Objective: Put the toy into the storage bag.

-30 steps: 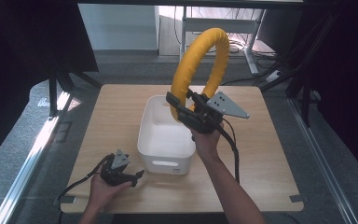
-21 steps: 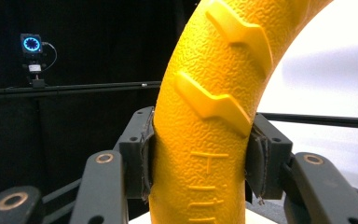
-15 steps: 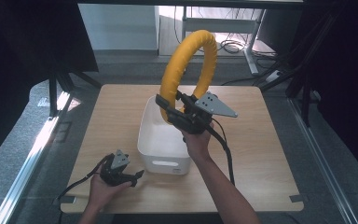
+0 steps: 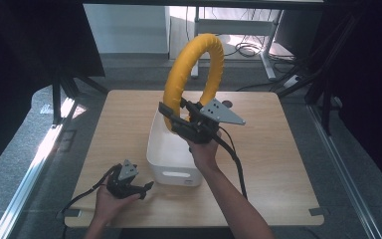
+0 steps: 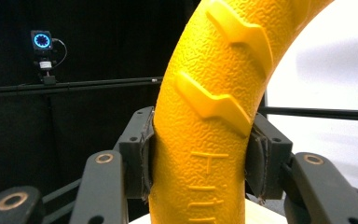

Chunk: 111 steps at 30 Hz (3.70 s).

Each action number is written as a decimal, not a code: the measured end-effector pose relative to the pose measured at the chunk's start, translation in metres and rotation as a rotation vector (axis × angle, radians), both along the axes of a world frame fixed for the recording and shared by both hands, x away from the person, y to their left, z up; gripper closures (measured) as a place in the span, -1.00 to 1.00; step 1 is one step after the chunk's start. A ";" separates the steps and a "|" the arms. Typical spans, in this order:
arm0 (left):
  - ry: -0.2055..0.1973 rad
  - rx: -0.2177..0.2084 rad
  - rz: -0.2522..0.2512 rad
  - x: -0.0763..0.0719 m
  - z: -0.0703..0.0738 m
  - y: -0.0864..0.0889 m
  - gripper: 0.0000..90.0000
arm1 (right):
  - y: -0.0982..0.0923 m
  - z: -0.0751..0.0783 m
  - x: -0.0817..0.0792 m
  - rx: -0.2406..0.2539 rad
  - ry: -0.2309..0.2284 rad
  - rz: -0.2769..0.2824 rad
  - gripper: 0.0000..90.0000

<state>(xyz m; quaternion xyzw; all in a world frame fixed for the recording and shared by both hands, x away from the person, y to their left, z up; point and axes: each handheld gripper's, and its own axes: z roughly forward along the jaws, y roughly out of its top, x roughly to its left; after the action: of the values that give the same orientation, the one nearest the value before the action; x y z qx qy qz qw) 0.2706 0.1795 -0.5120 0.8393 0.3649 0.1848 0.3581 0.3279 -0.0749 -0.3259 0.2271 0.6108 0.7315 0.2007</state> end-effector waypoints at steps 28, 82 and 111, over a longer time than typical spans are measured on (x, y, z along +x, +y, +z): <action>-0.001 -0.001 0.004 0.000 -0.001 -0.001 -0.68 | 0.018 -0.032 -0.014 0.028 0.039 0.013 0.11; 0.003 0.003 -0.002 0.000 -0.002 -0.002 -0.68 | 0.042 -0.080 -0.032 0.019 0.051 -0.048 0.11; 0.001 -0.001 -0.001 0.000 -0.002 -0.002 -0.68 | 0.048 -0.090 -0.038 -0.029 0.137 -0.085 0.09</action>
<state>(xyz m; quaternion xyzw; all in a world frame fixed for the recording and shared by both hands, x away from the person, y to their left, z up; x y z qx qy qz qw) 0.2702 0.1775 -0.5139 0.8396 0.3645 0.1841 0.3583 0.2900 -0.0270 -0.4157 0.2994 0.6236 0.6960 0.1926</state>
